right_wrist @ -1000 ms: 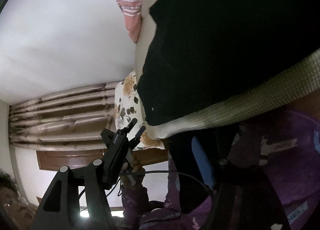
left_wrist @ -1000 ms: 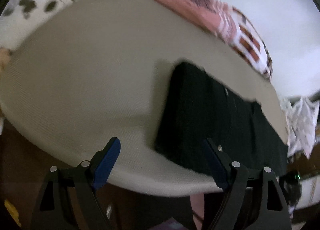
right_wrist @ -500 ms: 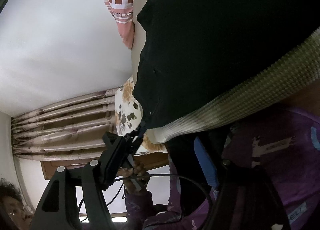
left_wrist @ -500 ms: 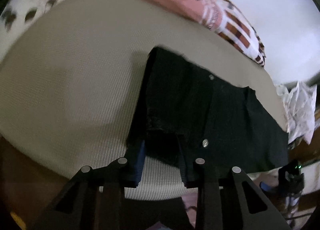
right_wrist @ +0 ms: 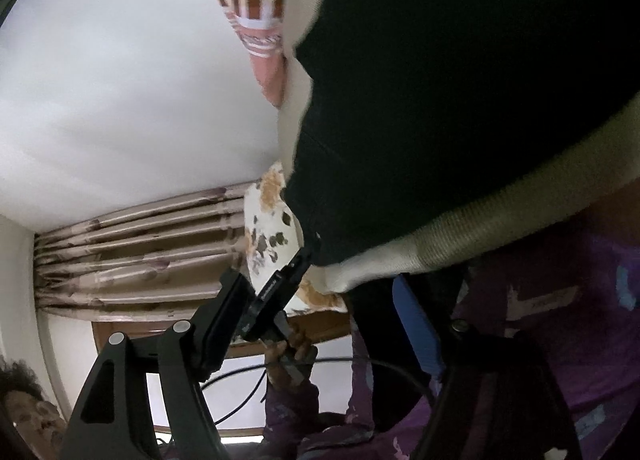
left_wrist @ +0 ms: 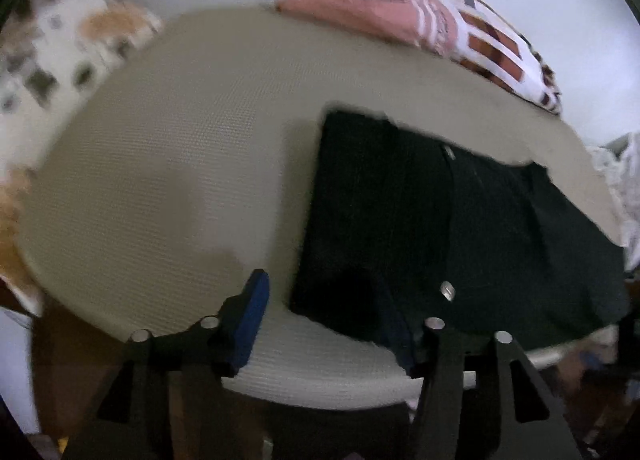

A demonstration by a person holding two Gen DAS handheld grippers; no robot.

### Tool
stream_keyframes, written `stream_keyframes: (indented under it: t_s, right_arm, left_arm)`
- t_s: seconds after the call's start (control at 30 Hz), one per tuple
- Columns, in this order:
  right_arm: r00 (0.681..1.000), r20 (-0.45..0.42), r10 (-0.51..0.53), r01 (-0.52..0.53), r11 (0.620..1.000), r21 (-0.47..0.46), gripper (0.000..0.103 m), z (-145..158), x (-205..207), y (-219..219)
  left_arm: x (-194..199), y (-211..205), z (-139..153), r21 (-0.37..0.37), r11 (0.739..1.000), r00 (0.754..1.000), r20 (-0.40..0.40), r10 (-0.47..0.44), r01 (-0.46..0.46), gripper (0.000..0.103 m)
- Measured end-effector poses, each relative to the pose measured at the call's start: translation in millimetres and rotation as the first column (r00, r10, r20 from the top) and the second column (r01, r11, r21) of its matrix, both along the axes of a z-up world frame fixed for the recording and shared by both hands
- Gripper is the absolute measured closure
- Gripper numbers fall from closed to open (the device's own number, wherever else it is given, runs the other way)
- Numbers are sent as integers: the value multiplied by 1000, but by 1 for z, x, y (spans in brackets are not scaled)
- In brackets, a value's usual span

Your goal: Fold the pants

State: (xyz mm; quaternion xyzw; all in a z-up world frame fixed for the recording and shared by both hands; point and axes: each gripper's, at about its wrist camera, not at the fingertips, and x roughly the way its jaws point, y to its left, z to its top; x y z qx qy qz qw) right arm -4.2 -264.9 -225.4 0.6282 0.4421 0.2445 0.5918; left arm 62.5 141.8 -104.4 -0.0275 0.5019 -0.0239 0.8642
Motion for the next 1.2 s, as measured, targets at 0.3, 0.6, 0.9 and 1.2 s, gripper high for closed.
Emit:
stream_keyframes:
  t_s: [0.3,0.6,0.9,1.2]
  right_arm:
    - [938,226,263,-138,880,-455,31,69,92,17]
    - [851,220,477,-134,602,-787,37,75,217,29]
    - [809,121,575,-252,526,-812,58,35,259,31]
    - [736,113,668,-294,465,-835,90,34,270,50]
  left_arm:
    - [23,-50,6,-14,989,988,60,-144,146,39]
    - [56,-42,-35,-63,992,994,-9,-107,106,37]
    - [61,-6,-51,-210,977,998,-64,7,-20,14]
    - [52,-15,-22,-94,995,995,98,33,-24,14]
